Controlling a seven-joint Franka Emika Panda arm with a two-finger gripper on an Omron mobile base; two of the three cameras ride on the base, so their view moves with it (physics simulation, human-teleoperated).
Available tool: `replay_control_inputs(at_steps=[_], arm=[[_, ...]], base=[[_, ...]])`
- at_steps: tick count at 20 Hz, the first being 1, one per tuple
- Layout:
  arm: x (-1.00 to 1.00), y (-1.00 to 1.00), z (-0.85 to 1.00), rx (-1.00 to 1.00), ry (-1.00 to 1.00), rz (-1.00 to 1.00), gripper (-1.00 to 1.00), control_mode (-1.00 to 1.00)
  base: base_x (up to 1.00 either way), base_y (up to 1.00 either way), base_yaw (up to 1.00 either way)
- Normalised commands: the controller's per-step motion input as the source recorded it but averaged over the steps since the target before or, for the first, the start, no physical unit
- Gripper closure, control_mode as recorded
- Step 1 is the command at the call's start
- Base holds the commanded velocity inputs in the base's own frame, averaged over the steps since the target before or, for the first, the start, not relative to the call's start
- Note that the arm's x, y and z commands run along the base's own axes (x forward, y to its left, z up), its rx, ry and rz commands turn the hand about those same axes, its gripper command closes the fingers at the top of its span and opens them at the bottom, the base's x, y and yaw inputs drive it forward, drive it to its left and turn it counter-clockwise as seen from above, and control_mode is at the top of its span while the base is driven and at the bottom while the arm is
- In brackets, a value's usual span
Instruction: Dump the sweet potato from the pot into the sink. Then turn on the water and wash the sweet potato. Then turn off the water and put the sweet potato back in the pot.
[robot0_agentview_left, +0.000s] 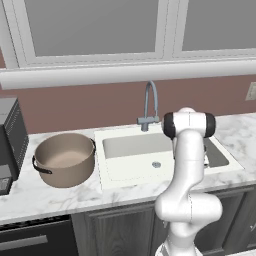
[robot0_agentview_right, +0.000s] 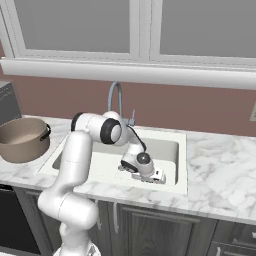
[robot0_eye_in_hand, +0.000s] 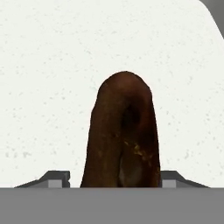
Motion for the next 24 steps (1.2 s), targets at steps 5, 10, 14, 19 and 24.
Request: replay_control_inputs(at_steps=[5, 10, 14, 19, 24], arm=[[0.25, 0.0, -0.27, 0.0, 0.0, 0.0, 1.0, -1.0], [0.09, 0.0, -0.06, 0.0, 0.0, 0.0, 1.0, -1.0], [-0.03, 0.08, 0.03, 0.0, 0.0, 0.0, 1.0, -1.0], [-0.14, 0.19, 0.39, 0.0, -0.05, 0.0, 1.0, -1.0], [-0.29, 0.04, 0.51, 0.0, -0.08, 0.0, 1.0, -1.0]], base=[[0.0, 0.0, 0.0], [0.0, 0.0, 0.0], [0.0, 0.0, 0.0], [0.0, 0.0, 0.0], [0.0, 0.0, 0.0]])
